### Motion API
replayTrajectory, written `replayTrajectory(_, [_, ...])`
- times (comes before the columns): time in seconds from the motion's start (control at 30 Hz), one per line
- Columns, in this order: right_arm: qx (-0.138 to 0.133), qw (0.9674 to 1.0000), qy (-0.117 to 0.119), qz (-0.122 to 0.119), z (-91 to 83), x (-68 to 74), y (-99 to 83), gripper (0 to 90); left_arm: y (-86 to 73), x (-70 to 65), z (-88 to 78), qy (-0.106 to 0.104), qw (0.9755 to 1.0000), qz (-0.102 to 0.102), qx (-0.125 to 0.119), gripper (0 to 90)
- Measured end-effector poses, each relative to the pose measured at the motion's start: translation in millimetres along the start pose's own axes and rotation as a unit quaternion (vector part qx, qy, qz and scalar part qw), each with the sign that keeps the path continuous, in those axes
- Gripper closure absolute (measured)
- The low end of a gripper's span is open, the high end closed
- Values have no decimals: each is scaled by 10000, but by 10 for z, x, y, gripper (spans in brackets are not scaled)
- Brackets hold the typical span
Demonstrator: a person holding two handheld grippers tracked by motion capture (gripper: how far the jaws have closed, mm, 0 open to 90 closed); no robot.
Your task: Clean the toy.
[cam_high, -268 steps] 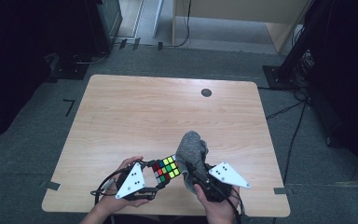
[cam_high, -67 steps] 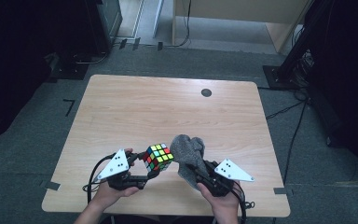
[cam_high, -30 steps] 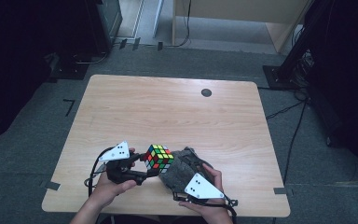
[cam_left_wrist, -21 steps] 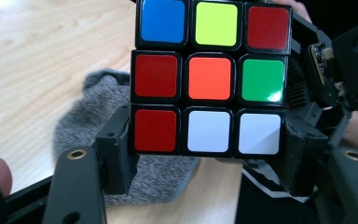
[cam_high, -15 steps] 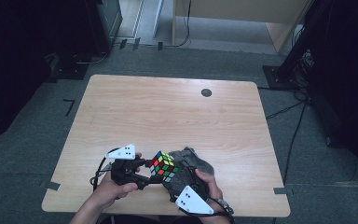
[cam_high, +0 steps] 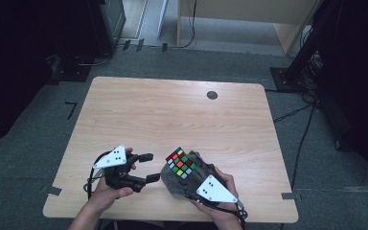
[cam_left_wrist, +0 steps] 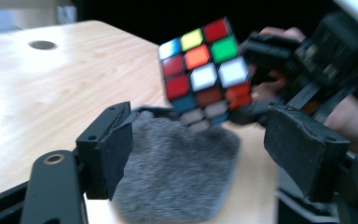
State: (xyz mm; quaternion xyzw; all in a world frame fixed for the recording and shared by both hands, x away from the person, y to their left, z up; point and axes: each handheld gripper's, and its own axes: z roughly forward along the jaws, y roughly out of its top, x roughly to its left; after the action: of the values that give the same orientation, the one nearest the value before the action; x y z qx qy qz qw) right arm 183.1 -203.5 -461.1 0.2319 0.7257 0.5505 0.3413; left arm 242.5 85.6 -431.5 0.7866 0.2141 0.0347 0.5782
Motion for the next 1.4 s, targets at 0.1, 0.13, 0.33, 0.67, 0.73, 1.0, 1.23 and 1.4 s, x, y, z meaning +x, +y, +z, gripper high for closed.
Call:
replayTrajectory(0.1, [-48,9996,-34,291,-32,-51,31,347,-27,-59,30,325,9988,377,34,213])
replayTrajectory(0.13, [-61,9991,-32,415,-43,-62,45,348,-36,-93,46,480,9973,552,54,208])
replayTrajectory(0.33, [-90,9935,-55,1137,-95,-94,140,347,-89,-238,163,995,9869,1244,258,169])
replayTrajectory(0.67, [145,9804,377,1930,-89,-5,278,348,-159,-385,299,1529,9664,2010,470,165])
replayTrajectory(0.73, [196,9784,454,2009,-71,24,289,348,-162,-415,290,1415,9667,2105,343,164])
replayTrajectory(1.0, [433,9684,673,2363,-20,105,306,347,-172,-466,293,1387,9622,2333,219,172])
replayTrajectory(1.23, [623,9585,849,2650,23,149,302,347,-194,-572,343,1499,9502,2726,185,239])
replayTrajectory(1.4, [682,9466,995,2989,43,118,267,341,-201,-568,334,1575,9487,2730,245,319])
